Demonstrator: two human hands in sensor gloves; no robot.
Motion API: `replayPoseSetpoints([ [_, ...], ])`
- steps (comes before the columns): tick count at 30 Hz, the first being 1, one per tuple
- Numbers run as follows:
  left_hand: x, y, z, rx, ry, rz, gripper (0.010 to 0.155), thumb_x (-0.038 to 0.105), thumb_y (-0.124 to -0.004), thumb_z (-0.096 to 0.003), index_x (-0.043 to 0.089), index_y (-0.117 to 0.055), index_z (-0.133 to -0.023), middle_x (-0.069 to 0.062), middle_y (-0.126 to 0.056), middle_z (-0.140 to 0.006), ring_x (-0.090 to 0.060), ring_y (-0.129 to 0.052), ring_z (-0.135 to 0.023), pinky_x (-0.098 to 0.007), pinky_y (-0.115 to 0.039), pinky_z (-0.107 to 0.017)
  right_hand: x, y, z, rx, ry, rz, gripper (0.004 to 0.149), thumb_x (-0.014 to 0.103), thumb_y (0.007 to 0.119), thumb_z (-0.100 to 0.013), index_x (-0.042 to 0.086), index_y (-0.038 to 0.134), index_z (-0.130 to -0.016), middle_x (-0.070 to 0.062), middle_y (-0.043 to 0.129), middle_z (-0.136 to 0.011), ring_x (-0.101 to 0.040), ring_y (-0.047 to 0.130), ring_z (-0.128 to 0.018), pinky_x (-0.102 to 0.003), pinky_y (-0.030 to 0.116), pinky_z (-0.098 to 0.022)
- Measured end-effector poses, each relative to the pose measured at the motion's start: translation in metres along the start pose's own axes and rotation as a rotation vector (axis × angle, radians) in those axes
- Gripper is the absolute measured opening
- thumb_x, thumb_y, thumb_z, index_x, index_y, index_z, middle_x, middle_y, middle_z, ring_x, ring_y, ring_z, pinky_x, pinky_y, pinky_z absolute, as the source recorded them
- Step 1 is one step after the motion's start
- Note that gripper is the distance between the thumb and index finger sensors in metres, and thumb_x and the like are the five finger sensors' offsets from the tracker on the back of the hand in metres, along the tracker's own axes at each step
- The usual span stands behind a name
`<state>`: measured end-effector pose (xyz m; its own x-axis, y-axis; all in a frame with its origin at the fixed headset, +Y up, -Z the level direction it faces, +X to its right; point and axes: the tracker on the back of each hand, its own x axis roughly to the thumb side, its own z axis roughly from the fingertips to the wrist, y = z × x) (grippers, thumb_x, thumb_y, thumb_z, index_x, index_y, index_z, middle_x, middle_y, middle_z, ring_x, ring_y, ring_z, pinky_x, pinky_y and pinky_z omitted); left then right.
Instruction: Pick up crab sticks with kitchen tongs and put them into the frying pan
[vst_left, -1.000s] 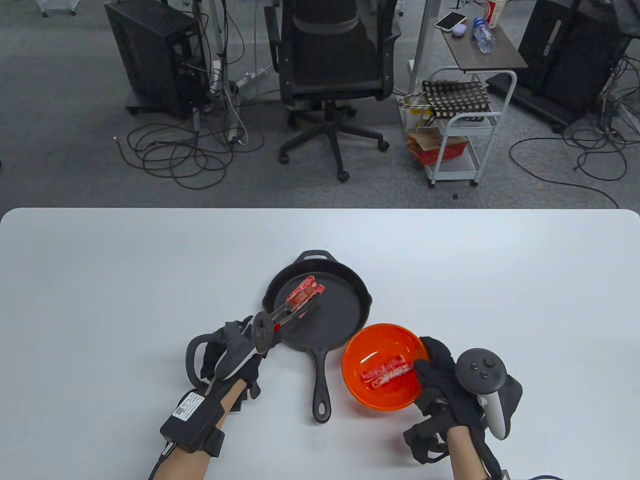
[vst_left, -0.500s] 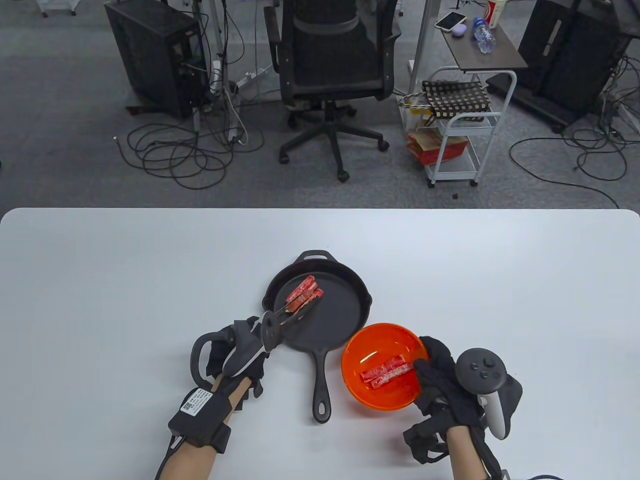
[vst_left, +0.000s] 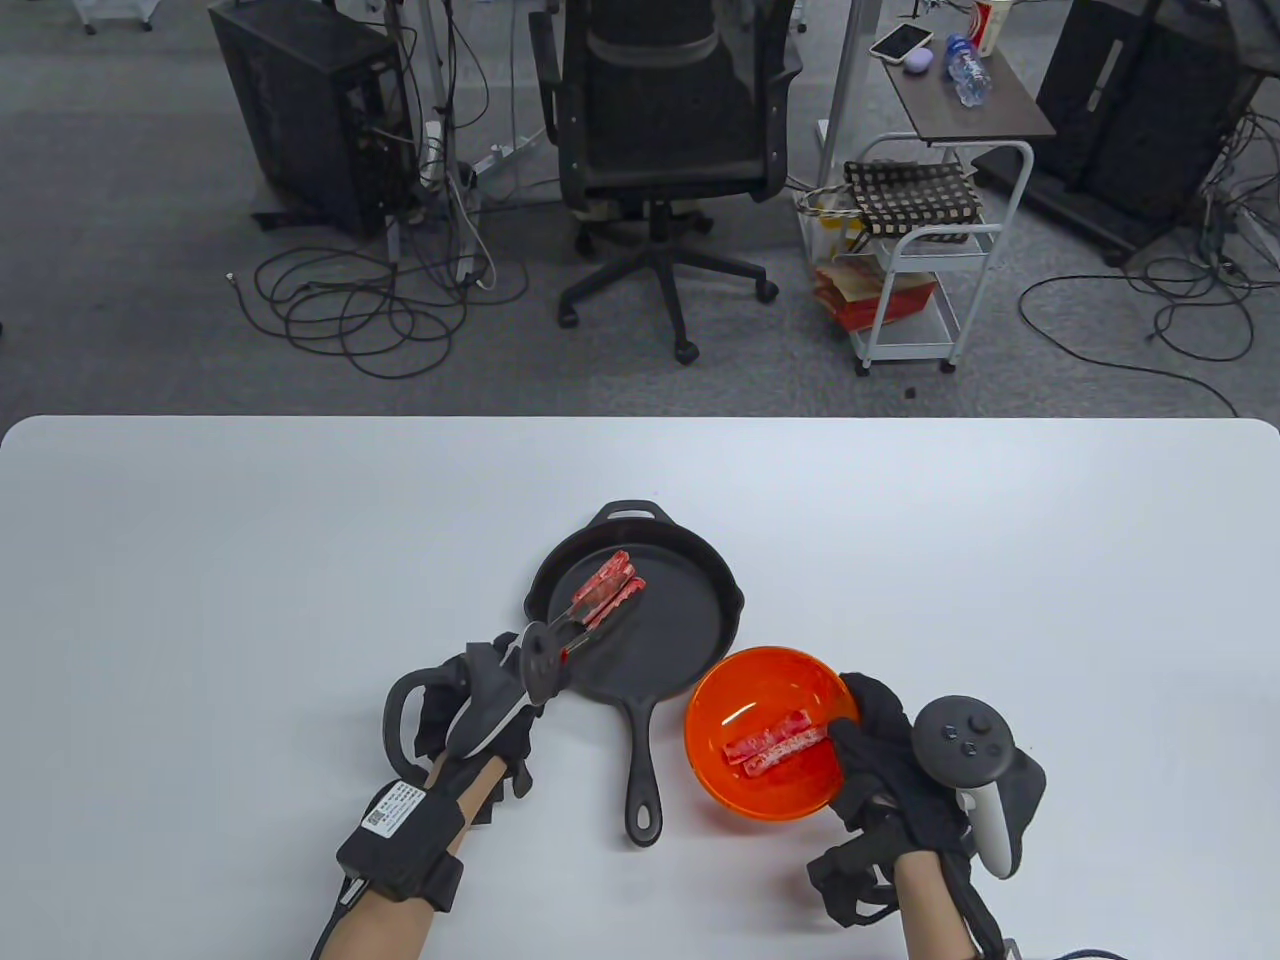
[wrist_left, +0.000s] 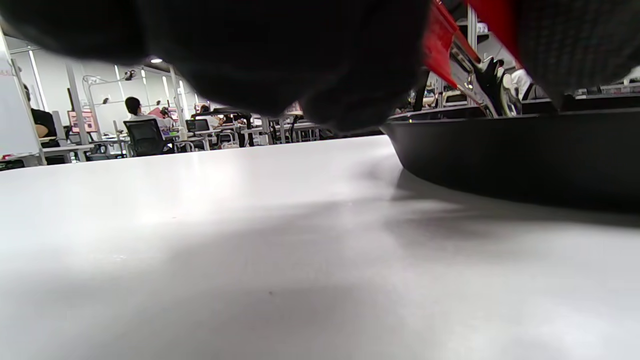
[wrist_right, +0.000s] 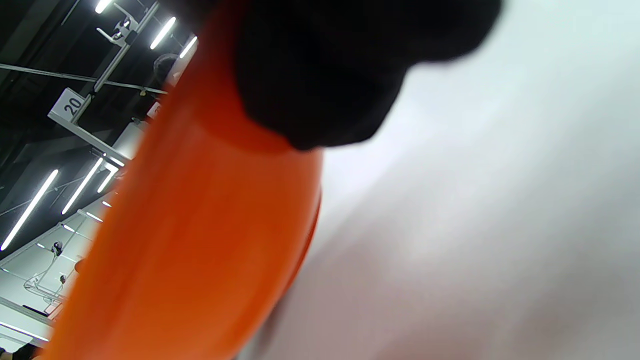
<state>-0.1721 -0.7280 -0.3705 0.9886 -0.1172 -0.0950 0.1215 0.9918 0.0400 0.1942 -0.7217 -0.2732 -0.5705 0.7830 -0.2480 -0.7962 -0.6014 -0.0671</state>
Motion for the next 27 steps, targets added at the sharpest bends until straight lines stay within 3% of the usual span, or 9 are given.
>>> replayPoseSetpoints([
  [6, -0.002, 0.011, 0.019, 0.047, -0.033, 0.076, 0.08, 0.082, -0.078, -0.0329, 0.018, -0.092, -0.079, 0.013, -0.106, -0.038, -0.01, -0.102, -0.008, -0.04, -0.089, -0.018, 0.0, 0.0, 0.0, 0.0, 0.003, 0.003, 0.054, 0.022, 0.07, -0.056, 0.011, 0.058, -0.108, -0.019, 0.082, -0.093, -0.019, 0.099, -0.023, -0.015, 0.09, -0.007],
  [18, 0.0, 0.06, 0.078, 0.205, -0.214, 0.184, 0.079, 0.081, -0.078, -0.0333, 0.018, -0.093, -0.078, 0.013, -0.106, -0.037, -0.011, -0.102, -0.007, -0.04, -0.088, -0.018, 0.0, 0.0, 0.0, -0.002, 0.005, 0.002, 0.054, 0.022, 0.07, -0.056, 0.011, 0.058, -0.108, -0.019, 0.082, -0.093, -0.019, 0.099, -0.022, -0.015, 0.09, -0.007],
  [27, 0.023, 0.061, 0.108, 0.146, -0.374, 0.145, 0.079, 0.081, -0.079, -0.0328, 0.018, -0.093, -0.078, 0.012, -0.106, -0.036, -0.011, -0.102, -0.007, -0.04, -0.089, -0.017, 0.0, 0.001, 0.0, -0.001, 0.005, 0.005, 0.054, 0.022, 0.07, -0.056, 0.011, 0.058, -0.108, -0.019, 0.082, -0.093, -0.02, 0.099, -0.022, -0.015, 0.09, -0.007],
])
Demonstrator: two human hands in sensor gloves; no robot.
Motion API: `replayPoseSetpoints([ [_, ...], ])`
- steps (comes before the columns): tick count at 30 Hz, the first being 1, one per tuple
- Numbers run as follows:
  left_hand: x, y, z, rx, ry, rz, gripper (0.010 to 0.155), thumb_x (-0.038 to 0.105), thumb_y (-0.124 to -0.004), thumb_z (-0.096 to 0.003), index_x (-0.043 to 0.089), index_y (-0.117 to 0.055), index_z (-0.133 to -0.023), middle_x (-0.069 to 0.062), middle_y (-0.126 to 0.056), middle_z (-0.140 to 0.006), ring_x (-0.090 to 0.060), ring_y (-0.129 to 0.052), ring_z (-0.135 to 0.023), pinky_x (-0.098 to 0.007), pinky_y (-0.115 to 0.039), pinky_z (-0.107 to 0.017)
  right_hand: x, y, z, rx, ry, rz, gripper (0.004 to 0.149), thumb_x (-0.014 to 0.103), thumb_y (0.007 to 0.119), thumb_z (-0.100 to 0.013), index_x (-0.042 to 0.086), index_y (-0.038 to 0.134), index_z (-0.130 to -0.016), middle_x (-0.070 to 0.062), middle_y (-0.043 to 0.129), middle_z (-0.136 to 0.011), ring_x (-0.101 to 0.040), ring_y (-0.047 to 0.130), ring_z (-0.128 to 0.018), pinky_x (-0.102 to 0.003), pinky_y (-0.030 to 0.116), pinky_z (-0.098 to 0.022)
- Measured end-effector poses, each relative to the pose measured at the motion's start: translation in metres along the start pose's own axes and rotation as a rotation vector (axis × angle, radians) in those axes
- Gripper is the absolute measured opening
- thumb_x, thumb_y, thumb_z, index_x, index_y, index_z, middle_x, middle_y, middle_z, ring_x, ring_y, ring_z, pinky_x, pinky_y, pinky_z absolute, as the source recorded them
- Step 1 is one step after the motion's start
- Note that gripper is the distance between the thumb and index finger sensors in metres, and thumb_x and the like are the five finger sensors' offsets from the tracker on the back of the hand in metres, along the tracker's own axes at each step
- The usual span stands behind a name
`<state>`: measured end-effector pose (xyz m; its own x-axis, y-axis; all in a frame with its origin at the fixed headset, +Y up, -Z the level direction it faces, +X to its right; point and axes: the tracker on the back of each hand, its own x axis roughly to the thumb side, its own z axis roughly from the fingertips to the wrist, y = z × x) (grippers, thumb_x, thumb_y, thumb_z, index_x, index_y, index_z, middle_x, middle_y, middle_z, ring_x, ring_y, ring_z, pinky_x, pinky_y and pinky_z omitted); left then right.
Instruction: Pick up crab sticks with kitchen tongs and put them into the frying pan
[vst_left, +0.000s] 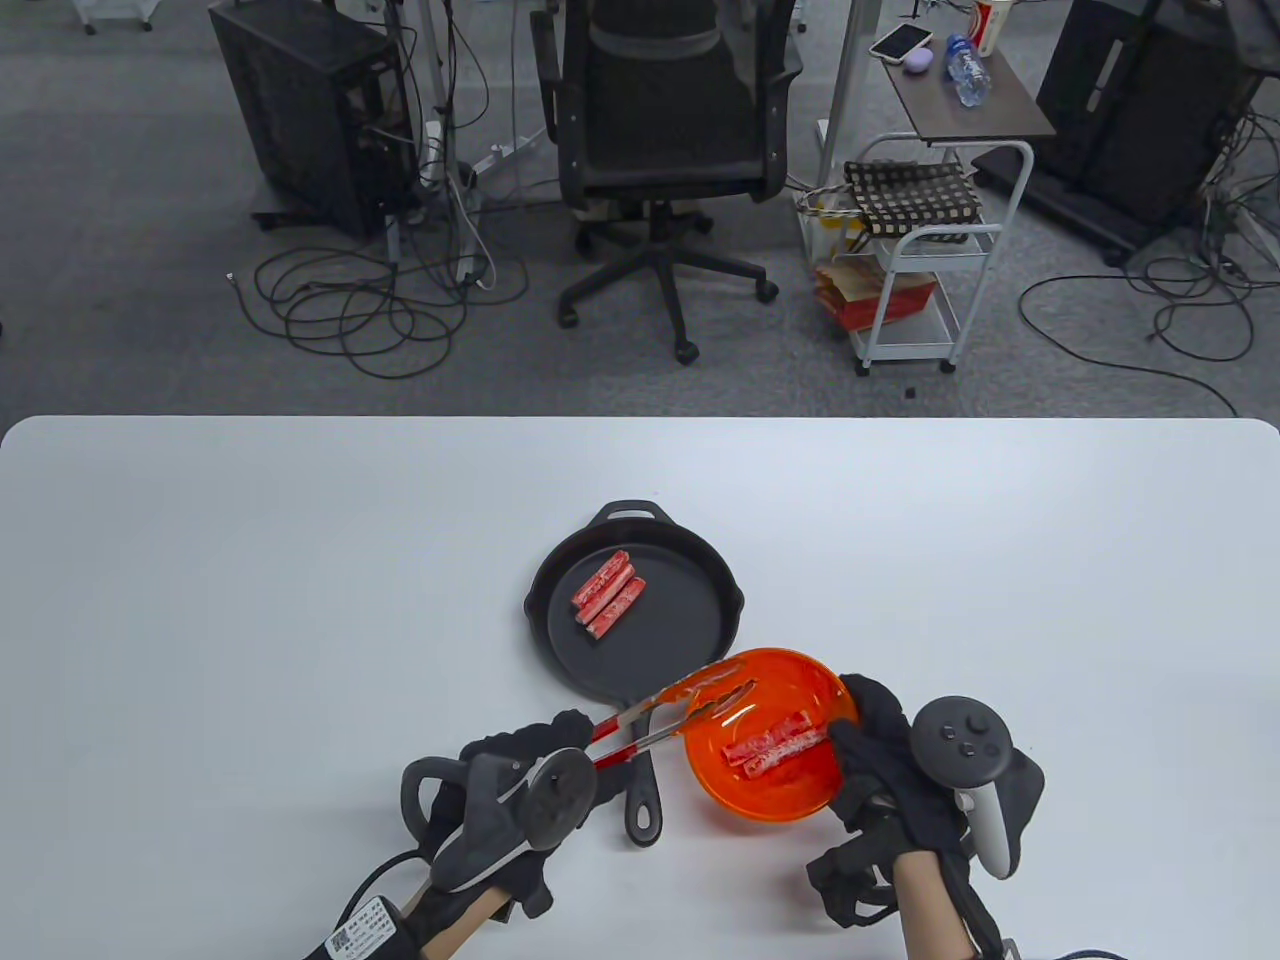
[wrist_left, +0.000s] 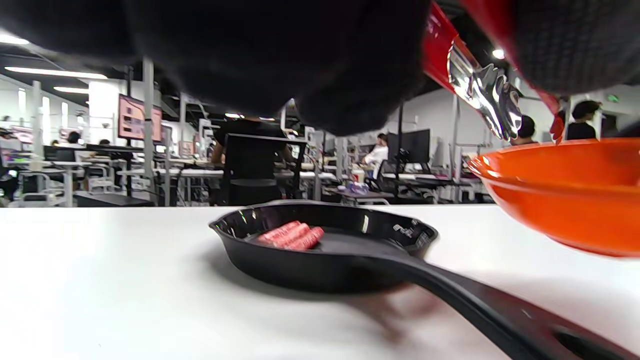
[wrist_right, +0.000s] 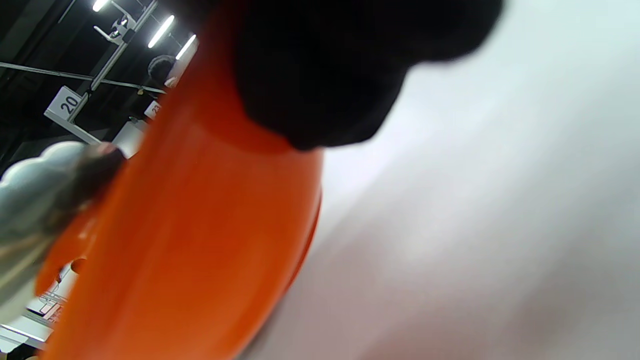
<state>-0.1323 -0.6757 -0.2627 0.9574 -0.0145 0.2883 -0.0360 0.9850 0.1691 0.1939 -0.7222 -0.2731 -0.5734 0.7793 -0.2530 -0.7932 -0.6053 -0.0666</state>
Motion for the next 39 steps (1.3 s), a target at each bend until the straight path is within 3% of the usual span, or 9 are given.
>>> replayPoseSetpoints([
  [10, 0.015, -0.011, 0.0, -0.072, -0.049, 0.017, 0.079, 0.081, -0.079, -0.0327, 0.017, -0.094, -0.077, 0.012, -0.107, -0.036, -0.011, -0.102, -0.007, -0.04, -0.089, -0.017, 0.0, 0.0, 0.0, 0.0, -0.004, 0.0, 0.054, 0.022, 0.07, -0.056, 0.011, 0.058, -0.108, -0.019, 0.082, -0.093, -0.02, 0.099, -0.022, -0.015, 0.09, -0.007],
  [39, 0.02, -0.011, -0.008, -0.179, -0.067, 0.032, 0.079, 0.081, -0.079, -0.033, 0.017, -0.094, -0.076, 0.012, -0.107, -0.034, -0.011, -0.102, -0.006, -0.041, -0.088, -0.017, 0.001, 0.0, 0.0, -0.017, -0.03, 0.035, 0.054, 0.022, 0.071, -0.056, 0.011, 0.061, -0.107, -0.02, 0.083, -0.092, -0.021, 0.099, -0.021, -0.016, 0.089, -0.006],
])
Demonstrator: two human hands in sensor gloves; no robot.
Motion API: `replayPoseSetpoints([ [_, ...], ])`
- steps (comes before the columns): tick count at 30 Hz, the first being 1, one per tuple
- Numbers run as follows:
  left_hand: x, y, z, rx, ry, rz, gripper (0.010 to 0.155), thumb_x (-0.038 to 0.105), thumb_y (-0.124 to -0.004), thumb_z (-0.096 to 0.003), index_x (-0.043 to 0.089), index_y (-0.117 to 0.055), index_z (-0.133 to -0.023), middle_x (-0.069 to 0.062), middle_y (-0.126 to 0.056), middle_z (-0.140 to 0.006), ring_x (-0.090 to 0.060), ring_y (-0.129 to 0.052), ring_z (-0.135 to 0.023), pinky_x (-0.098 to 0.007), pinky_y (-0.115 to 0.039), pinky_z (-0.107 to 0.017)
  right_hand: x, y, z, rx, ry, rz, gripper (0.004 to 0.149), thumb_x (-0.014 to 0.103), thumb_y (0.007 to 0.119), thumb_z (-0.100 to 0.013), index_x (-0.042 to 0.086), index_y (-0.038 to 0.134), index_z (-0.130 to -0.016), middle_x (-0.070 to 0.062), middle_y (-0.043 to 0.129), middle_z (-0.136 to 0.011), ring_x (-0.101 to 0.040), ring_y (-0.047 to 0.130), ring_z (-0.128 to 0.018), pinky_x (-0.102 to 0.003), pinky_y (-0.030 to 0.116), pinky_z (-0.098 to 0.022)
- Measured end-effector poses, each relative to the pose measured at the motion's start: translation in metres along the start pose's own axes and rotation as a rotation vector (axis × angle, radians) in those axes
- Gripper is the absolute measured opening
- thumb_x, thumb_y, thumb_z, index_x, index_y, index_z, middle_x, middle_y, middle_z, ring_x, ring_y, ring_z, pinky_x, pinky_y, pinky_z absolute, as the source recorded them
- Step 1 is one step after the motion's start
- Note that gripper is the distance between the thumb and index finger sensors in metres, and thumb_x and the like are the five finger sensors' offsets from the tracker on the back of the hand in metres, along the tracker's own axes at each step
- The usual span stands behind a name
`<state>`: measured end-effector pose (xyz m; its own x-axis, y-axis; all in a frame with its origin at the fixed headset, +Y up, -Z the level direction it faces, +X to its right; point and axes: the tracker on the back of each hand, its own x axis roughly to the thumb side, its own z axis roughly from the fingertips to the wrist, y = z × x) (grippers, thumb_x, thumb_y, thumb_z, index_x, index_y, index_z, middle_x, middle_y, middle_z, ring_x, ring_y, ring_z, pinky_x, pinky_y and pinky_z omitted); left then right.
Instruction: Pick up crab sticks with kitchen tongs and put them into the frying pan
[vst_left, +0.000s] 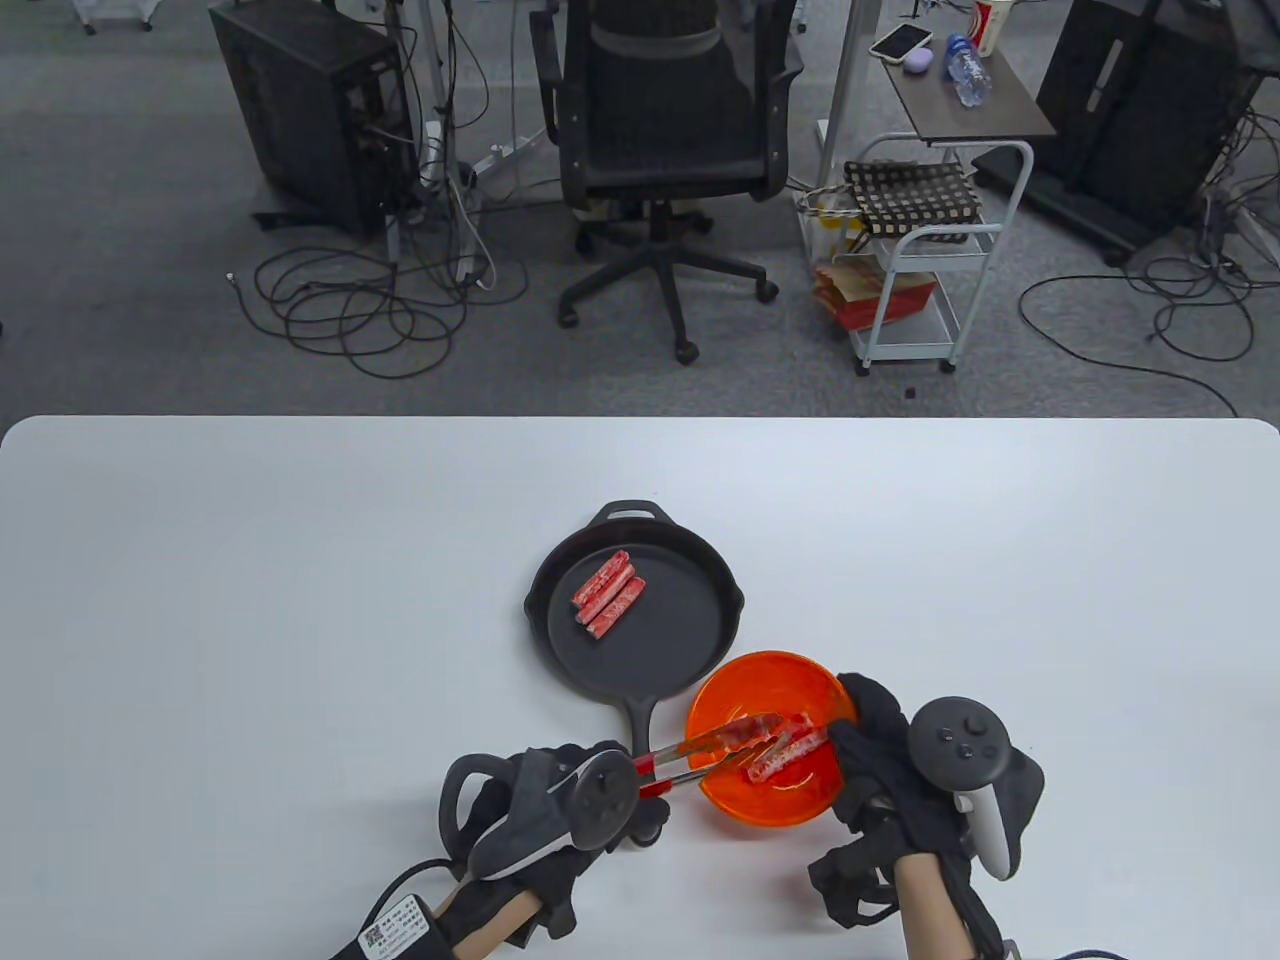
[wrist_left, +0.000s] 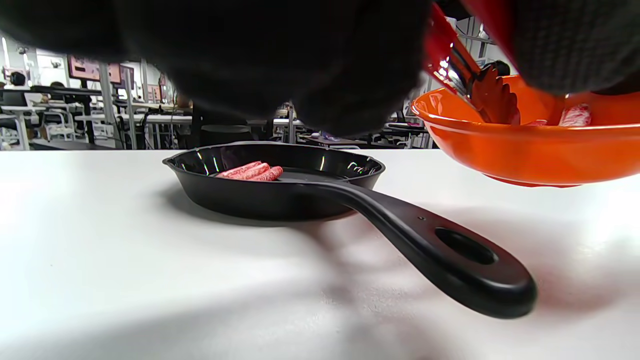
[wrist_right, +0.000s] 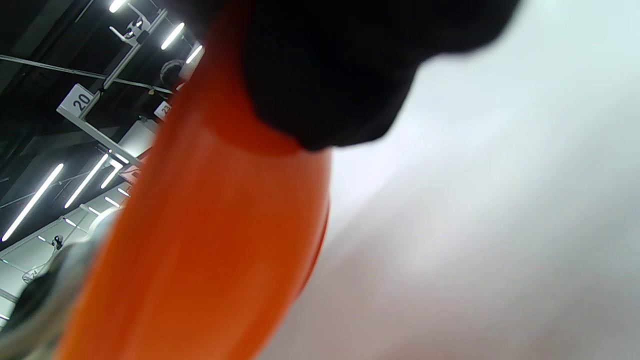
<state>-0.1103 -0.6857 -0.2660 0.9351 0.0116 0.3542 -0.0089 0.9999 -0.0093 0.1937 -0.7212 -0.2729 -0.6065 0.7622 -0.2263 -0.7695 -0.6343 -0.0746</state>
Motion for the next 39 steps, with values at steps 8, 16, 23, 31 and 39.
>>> replayPoseSetpoints([
  [8, -0.002, -0.002, -0.001, -0.033, 0.01, 0.023, 0.08, 0.081, -0.078, -0.0334, 0.016, -0.094, -0.076, 0.012, -0.107, -0.034, -0.012, -0.102, -0.006, -0.041, -0.088, -0.016, 0.001, 0.001, 0.0, 0.005, -0.003, 0.005, 0.054, 0.022, 0.071, -0.056, 0.011, 0.061, -0.107, -0.02, 0.083, -0.092, -0.021, 0.099, -0.021, -0.017, 0.089, -0.006],
  [16, 0.001, -0.007, -0.002, -0.009, 0.022, -0.007, 0.079, 0.08, -0.079, -0.0335, 0.016, -0.094, -0.076, 0.012, -0.106, -0.034, -0.011, -0.102, -0.006, -0.041, -0.089, -0.016, 0.002, 0.002, 0.0, 0.002, -0.007, 0.019, 0.054, 0.022, 0.071, -0.056, 0.011, 0.061, -0.107, -0.02, 0.083, -0.092, -0.021, 0.099, -0.021, -0.016, 0.089, -0.006],
  [23, 0.001, -0.005, 0.001, 0.048, 0.023, -0.018, 0.077, 0.08, -0.08, -0.0328, 0.017, -0.095, -0.074, 0.012, -0.107, -0.033, -0.011, -0.102, -0.005, -0.04, -0.089, -0.016, 0.001, 0.001, 0.0, 0.0, 0.001, -0.004, 0.054, 0.022, 0.071, -0.056, 0.011, 0.061, -0.108, -0.02, 0.083, -0.093, -0.021, 0.099, -0.022, -0.016, 0.089, -0.007],
  [31, 0.0, 0.009, 0.002, 0.103, 0.035, 0.008, 0.077, 0.08, -0.08, -0.0329, 0.017, -0.095, -0.074, 0.012, -0.107, -0.033, -0.011, -0.102, -0.005, -0.04, -0.088, -0.017, -0.004, -0.004, -0.001, -0.009, 0.026, -0.069, 0.053, 0.022, 0.07, -0.056, 0.012, 0.06, -0.108, -0.018, 0.083, -0.093, -0.019, 0.099, -0.022, -0.015, 0.089, -0.007],
  [39, -0.015, 0.036, 0.0, 0.187, 0.093, 0.061, 0.077, 0.08, -0.08, -0.0329, 0.017, -0.095, -0.075, 0.012, -0.107, -0.033, -0.011, -0.102, -0.006, -0.041, -0.088, -0.017, -0.005, -0.005, -0.001, -0.008, 0.035, -0.076, 0.053, 0.022, 0.07, -0.056, 0.011, 0.06, -0.108, -0.019, 0.083, -0.093, -0.019, 0.099, -0.022, -0.015, 0.09, -0.007],
])
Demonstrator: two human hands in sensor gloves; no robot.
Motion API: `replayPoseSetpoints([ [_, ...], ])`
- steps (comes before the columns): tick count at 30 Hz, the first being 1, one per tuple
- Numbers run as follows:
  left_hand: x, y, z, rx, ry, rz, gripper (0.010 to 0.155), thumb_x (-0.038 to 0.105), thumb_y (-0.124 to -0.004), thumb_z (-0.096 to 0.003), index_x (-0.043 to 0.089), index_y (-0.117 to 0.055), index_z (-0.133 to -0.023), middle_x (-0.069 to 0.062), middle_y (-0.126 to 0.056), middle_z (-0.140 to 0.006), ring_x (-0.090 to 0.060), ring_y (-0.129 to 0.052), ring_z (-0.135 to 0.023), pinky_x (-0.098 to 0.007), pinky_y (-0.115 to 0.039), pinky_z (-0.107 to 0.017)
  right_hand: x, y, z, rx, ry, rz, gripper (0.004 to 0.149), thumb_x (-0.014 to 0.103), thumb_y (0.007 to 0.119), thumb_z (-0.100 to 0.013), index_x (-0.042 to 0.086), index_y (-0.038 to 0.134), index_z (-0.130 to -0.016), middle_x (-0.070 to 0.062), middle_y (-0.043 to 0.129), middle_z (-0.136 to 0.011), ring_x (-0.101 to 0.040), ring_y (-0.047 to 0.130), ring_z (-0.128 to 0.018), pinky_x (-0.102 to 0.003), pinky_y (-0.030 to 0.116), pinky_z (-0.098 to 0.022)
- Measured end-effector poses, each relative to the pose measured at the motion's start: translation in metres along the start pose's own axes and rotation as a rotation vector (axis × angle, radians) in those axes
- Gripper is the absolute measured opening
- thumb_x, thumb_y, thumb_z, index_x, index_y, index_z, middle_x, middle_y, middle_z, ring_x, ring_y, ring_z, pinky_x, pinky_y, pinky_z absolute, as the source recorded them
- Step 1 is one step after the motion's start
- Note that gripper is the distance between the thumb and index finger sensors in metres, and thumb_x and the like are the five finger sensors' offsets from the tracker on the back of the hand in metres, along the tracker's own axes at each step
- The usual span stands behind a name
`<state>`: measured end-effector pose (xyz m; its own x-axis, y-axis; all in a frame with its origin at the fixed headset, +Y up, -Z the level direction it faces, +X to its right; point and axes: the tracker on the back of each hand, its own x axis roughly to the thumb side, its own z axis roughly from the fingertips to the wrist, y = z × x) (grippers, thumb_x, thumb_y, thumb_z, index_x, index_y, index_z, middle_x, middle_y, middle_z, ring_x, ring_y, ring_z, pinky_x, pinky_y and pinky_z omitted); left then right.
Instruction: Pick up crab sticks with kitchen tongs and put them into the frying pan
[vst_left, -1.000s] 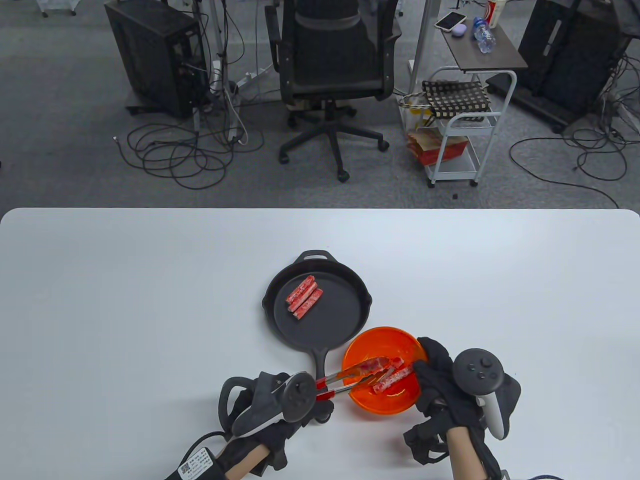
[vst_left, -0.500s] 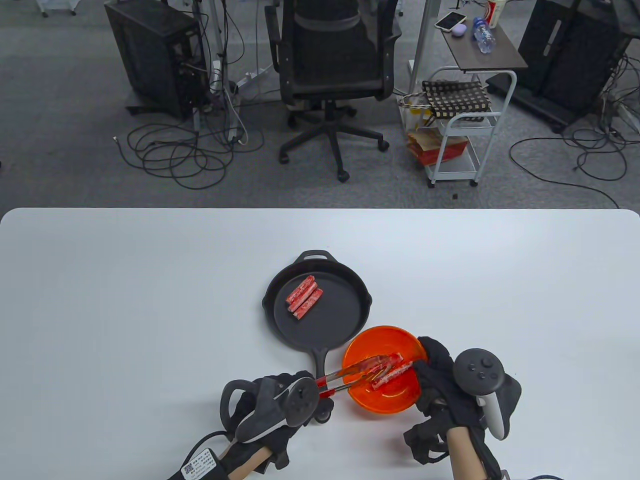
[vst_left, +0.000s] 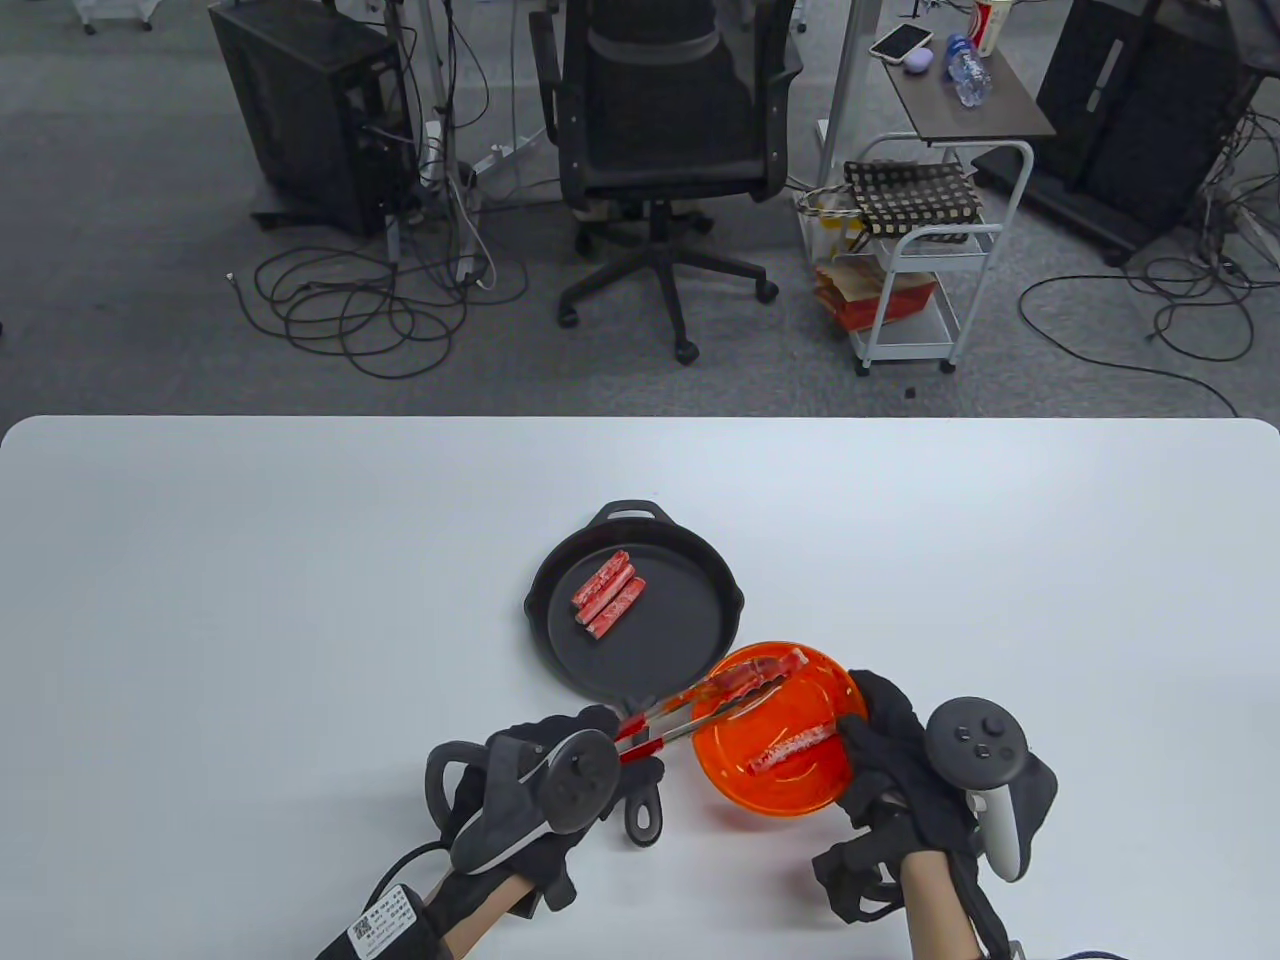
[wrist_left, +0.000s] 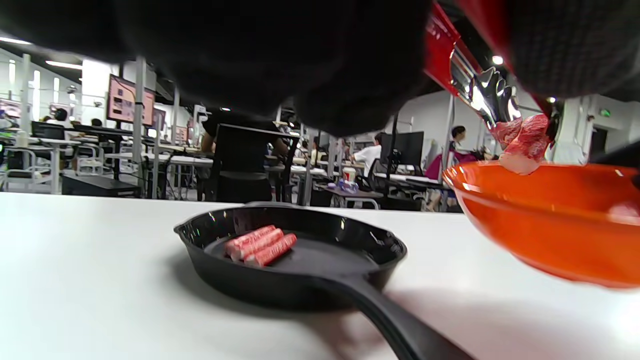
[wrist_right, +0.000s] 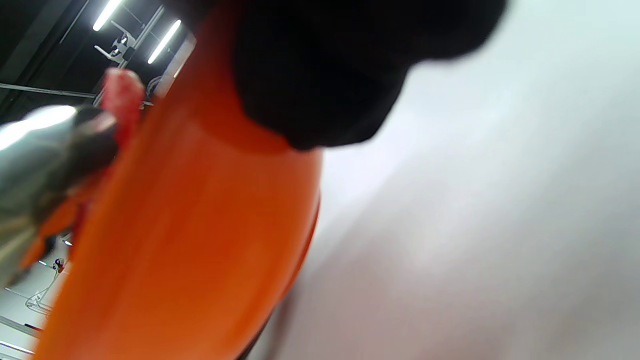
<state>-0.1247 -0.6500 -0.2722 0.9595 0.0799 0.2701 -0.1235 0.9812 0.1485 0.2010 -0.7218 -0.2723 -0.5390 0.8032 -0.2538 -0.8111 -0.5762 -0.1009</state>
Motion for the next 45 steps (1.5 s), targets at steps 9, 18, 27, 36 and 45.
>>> replayPoseSetpoints([
  [9, -0.037, 0.001, -0.025, 0.015, 0.148, -0.023, 0.077, 0.08, -0.08, -0.0329, 0.017, -0.095, -0.075, 0.012, -0.106, -0.033, -0.011, -0.102, -0.006, -0.04, -0.088, -0.017, 0.0, 0.0, 0.0, 0.004, 0.001, -0.003, 0.053, 0.022, 0.07, -0.056, 0.011, 0.06, -0.108, -0.019, 0.083, -0.093, -0.019, 0.099, -0.022, -0.015, 0.09, -0.006],
  [18, -0.058, -0.037, -0.05, -0.079, 0.258, -0.111, 0.077, 0.08, -0.079, -0.033, 0.018, -0.094, -0.075, 0.012, -0.106, -0.034, -0.011, -0.102, -0.007, -0.04, -0.088, -0.018, 0.0, -0.001, 0.0, 0.004, -0.001, -0.009, 0.054, 0.022, 0.07, -0.056, 0.011, 0.06, -0.108, -0.019, 0.083, -0.092, -0.02, 0.099, -0.022, -0.015, 0.09, -0.006],
  [27, -0.059, -0.07, -0.067, -0.15, 0.28, -0.228, 0.077, 0.08, -0.079, -0.0329, 0.018, -0.094, -0.076, 0.013, -0.106, -0.034, -0.011, -0.102, -0.008, -0.04, -0.089, -0.019, 0.0, -0.001, 0.0, 0.004, -0.004, -0.014, 0.053, 0.022, 0.07, -0.056, 0.011, 0.06, -0.108, -0.019, 0.083, -0.092, -0.019, 0.1, -0.022, -0.015, 0.09, -0.006],
  [36, -0.062, -0.079, -0.073, -0.181, 0.292, -0.286, 0.077, 0.08, -0.079, -0.0325, 0.018, -0.094, -0.076, 0.012, -0.106, -0.035, -0.011, -0.102, -0.008, -0.04, -0.088, -0.019, 0.0, -0.002, 0.0, 0.007, -0.005, -0.018, 0.053, 0.022, 0.07, -0.056, 0.011, 0.06, -0.108, -0.019, 0.083, -0.092, -0.02, 0.099, -0.022, -0.015, 0.09, -0.006],
  [45, -0.058, -0.081, -0.073, -0.183, 0.291, -0.323, 0.077, 0.08, -0.079, -0.0325, 0.018, -0.094, -0.076, 0.013, -0.106, -0.035, -0.011, -0.102, -0.008, -0.04, -0.088, -0.019, 0.0, -0.002, 0.0, 0.01, -0.007, -0.021, 0.053, 0.022, 0.07, -0.056, 0.011, 0.06, -0.108, -0.019, 0.083, -0.092, -0.02, 0.1, -0.021, -0.015, 0.09, -0.006],
])
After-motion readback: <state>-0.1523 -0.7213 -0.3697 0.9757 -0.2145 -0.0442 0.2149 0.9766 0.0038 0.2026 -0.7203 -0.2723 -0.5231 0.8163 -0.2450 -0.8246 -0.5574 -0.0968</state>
